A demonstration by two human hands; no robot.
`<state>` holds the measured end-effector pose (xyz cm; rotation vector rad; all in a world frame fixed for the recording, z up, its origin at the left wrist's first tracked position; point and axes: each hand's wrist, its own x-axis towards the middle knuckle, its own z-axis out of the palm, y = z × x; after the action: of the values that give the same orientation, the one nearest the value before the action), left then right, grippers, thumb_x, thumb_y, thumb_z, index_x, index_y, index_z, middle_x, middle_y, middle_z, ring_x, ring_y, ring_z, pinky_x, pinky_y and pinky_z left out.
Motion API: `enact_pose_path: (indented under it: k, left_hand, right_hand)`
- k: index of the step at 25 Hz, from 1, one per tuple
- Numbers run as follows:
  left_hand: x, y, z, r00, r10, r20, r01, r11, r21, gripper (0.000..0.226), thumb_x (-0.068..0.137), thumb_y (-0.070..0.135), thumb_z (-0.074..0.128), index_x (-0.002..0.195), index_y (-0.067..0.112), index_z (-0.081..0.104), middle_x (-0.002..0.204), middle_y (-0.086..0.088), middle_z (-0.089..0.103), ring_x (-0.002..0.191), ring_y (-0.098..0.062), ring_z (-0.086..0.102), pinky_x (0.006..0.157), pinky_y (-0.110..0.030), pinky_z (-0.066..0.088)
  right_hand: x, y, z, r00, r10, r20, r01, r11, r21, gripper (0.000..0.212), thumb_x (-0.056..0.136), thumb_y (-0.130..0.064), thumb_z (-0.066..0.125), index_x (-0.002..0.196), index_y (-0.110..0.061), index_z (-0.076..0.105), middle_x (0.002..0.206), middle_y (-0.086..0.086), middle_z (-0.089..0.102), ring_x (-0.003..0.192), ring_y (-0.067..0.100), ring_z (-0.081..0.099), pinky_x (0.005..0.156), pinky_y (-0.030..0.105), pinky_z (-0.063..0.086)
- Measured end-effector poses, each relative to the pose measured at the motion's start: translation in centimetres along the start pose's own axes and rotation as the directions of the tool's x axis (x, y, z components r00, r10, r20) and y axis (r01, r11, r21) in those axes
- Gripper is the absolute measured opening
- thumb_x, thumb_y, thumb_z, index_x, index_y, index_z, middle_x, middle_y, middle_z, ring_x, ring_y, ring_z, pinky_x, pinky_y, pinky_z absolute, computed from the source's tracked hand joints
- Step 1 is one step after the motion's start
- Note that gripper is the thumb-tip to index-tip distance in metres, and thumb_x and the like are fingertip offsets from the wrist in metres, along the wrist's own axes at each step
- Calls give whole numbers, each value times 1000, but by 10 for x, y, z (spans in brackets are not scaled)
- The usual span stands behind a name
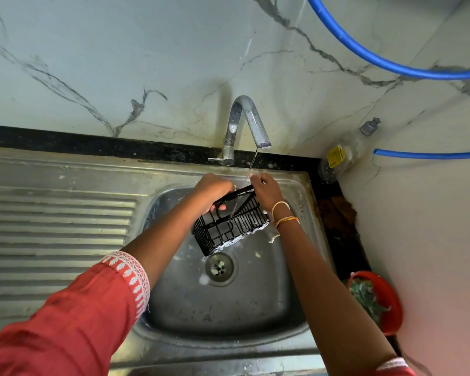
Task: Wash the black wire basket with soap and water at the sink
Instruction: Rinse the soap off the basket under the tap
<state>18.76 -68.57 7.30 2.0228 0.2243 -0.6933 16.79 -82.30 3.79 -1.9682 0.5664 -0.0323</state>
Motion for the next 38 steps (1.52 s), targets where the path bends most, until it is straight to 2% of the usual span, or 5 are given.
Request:
enact_pose_path:
  k: [9,15,19,24,38]
  left_hand:
    - [4,-10,5,971,186,-148,-197,978,-62,17,84,23,68,77,8,68,61,-1,59,41,-11,51,33,-14,38]
    - [12,-1,7,982,190,-20,-191,978,-80,17,90,15,63,104,16,74,105,-1,67,51,-15,57,34,-18,37]
    - [16,-4,-3,991,136,9,-134,983,-129,18,87,22,68,100,10,73,80,-6,75,35,-16,49,38,-19,28]
    - [20,-7,-3,988,105,-112,-118,986,-119,23,82,26,75,81,3,72,65,-7,71,28,-9,48,33,-18,35]
    - [16,-10,-15,925,204,321,-168,977,-135,22,87,17,57,98,10,75,60,1,60,40,-9,37,32,-15,20]
  right_hand:
    - [1,9,-3,998,58,0,-58,989,139,35,89,-31,64,65,-16,43,65,0,43,69,17,41,67,27,35]
    - [-4,6,-4,986,-81,143,107,977,-184,43,72,-55,67,103,-28,54,108,4,60,99,21,56,84,34,46]
    - [3,4,-11,985,-168,-30,169,985,32,14,85,-24,69,93,-13,68,100,-1,66,99,18,60,93,38,48]
    - [0,-9,-6,977,-108,186,124,989,-78,25,74,-21,78,87,-17,57,90,-6,58,85,10,54,75,28,42]
    - [-2,-23,-18,988,-98,117,83,988,131,22,82,4,53,65,-9,50,68,1,47,65,10,42,51,9,34]
